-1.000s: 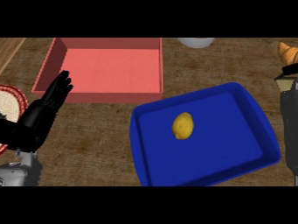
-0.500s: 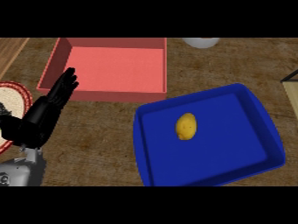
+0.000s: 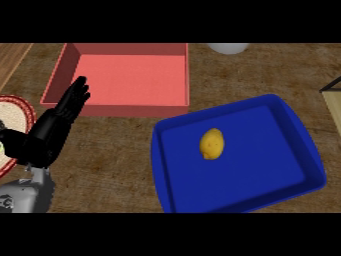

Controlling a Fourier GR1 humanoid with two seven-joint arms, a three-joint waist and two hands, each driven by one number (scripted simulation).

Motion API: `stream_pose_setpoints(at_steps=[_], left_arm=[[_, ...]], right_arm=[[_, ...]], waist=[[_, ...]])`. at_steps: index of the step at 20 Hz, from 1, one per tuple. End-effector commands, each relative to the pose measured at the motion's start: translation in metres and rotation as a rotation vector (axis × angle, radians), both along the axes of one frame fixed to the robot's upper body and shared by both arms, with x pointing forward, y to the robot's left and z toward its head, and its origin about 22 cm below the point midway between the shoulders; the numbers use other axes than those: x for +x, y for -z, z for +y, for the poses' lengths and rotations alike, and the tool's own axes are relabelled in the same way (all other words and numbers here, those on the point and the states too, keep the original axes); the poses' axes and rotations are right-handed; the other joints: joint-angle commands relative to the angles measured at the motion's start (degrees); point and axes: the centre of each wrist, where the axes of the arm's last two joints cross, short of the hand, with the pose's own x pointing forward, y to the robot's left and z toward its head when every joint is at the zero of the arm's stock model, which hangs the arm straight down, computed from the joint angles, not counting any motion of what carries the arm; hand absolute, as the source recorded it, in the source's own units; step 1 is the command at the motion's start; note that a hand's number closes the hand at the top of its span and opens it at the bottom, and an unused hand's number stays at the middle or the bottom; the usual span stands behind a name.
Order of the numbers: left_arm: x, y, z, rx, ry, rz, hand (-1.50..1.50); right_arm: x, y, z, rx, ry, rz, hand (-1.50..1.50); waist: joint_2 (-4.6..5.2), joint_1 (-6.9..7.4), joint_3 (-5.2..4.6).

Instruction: Pick the croissant from the tray and place it in the tiered shelf

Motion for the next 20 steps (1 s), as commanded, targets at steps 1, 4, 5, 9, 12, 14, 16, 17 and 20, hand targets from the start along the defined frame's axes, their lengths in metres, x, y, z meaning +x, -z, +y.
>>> stream_pose_setpoints(at_steps=[1,4,5,9,12,14,16,17,20], left_arm=[[0.002,-0.001,-0.001,-0.006,-0.005,-0.007,0.00],[0.001,0.001,0.004,0.004,-0.033,0.004,0.00],[0.001,-0.006,0.008,0.015,-0.048,-0.015,0.00],[0.000,-0.003,0.006,-0.002,-0.045,0.008,0.00],[-0.001,0.000,0.012,0.011,-0.047,0.012,0.00],[-0.002,-0.002,0.023,-0.008,-0.054,0.022,0.00],[0.000,0.001,0.013,-0.005,-0.064,0.009,0.00],[-0.005,0.003,0.015,-0.016,-0.064,0.013,0.00],[-0.003,0.003,0.005,-0.013,-0.075,0.026,0.00]], right_arm=[[-0.003,-0.008,0.001,0.080,-0.018,-0.371,1.50],[0.000,-0.002,-0.013,0.068,-0.024,-0.429,1.50],[0.003,0.056,-0.061,0.086,0.211,0.270,1.50],[0.012,0.064,-0.068,0.109,0.356,0.449,1.50],[0.022,0.036,-0.056,0.075,0.410,0.530,1.50],[0.025,0.037,-0.063,0.071,0.426,0.587,1.50],[0.023,0.020,-0.076,0.053,0.426,0.578,1.50],[0.033,0.047,-0.058,0.027,0.436,0.601,1.50],[0.032,0.013,-0.064,-0.043,0.388,0.633,1.50]], waist=[[0.13,-0.47,0.12],[0.27,-0.56,0.07],[0.71,-3.12,-0.53],[-0.38,-2.05,-0.47],[-1.03,-2.25,-0.47],[-1.03,-2.37,-0.38],[-0.85,-2.82,-0.28],[-1.00,-2.58,-0.26],[-1.34,-3.62,-0.22]])
